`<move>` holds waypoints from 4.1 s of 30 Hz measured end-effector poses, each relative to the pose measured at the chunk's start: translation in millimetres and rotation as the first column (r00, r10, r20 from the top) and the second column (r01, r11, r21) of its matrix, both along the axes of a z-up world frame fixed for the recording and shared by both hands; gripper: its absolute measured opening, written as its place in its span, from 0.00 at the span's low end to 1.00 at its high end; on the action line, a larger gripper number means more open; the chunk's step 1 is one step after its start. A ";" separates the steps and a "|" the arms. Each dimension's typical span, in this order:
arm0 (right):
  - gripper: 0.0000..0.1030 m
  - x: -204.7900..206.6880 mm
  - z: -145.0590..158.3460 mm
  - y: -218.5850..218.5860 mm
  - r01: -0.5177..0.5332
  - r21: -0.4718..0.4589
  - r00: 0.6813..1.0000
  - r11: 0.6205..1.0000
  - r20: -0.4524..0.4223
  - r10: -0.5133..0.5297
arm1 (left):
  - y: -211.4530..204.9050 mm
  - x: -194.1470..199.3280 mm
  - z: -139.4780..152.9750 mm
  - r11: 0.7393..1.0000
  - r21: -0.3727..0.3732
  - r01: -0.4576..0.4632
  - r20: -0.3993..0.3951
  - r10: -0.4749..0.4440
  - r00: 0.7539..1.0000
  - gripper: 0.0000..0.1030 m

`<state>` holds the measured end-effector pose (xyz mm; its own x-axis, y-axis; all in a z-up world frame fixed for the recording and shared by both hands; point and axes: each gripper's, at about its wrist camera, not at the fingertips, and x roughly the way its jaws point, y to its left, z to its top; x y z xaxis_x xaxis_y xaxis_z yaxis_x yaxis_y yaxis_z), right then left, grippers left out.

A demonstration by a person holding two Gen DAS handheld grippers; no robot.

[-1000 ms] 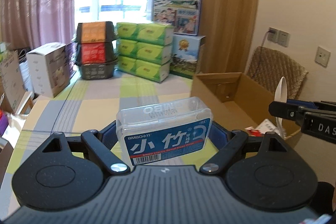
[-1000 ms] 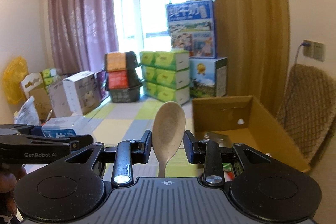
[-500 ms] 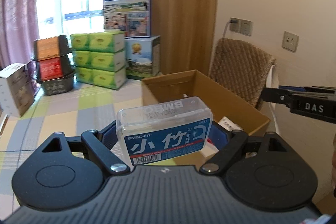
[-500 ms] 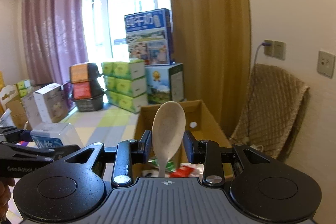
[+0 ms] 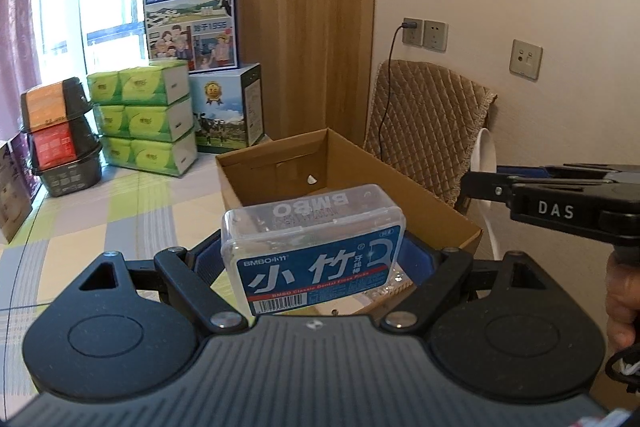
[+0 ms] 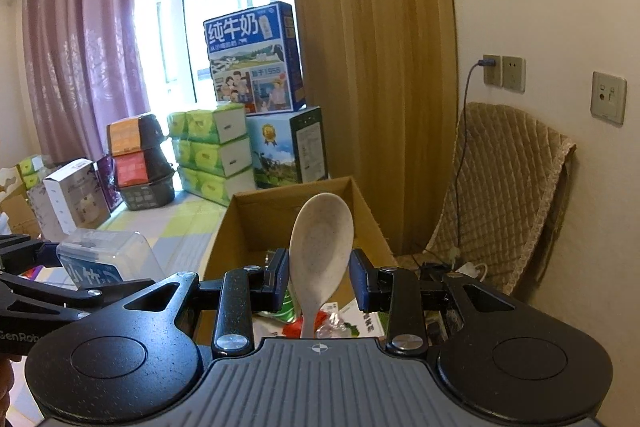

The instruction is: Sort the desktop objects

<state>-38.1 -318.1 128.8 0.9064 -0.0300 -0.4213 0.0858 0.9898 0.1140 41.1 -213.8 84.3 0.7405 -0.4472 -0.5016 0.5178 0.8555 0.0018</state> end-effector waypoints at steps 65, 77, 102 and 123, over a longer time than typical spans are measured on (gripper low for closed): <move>0.29 116.7 -18.9 -13.8 -0.106 -0.104 0.993 0.989 -0.056 0.101 | -26.9 76.5 -44.4 0.999 0.034 0.015 -0.106 -0.012 0.994 0.86; 0.29 121.5 -18.1 -6.9 -0.120 -0.110 0.992 0.987 -0.063 0.113 | -23.1 76.9 -42.9 1.000 0.026 0.005 -0.106 -0.002 0.994 0.86; 0.90 77.2 -14.4 -27.7 -0.048 -0.040 0.999 0.998 -0.025 0.047 | -1.1 60.5 -42.3 0.995 -0.008 -0.099 -0.141 0.097 0.985 0.95; 0.98 -26.8 -18.5 -21.9 0.000 0.053 0.983 0.999 -0.184 0.010 | 19.0 -13.6 -27.6 0.969 -0.036 -0.245 -0.237 0.230 0.944 0.99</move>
<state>-64.9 -340.0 110.3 0.8130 0.0013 -0.5822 0.1051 0.9832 0.1490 27.5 -194.8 56.7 0.6972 -0.3093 -0.6468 0.2798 0.9480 -0.1518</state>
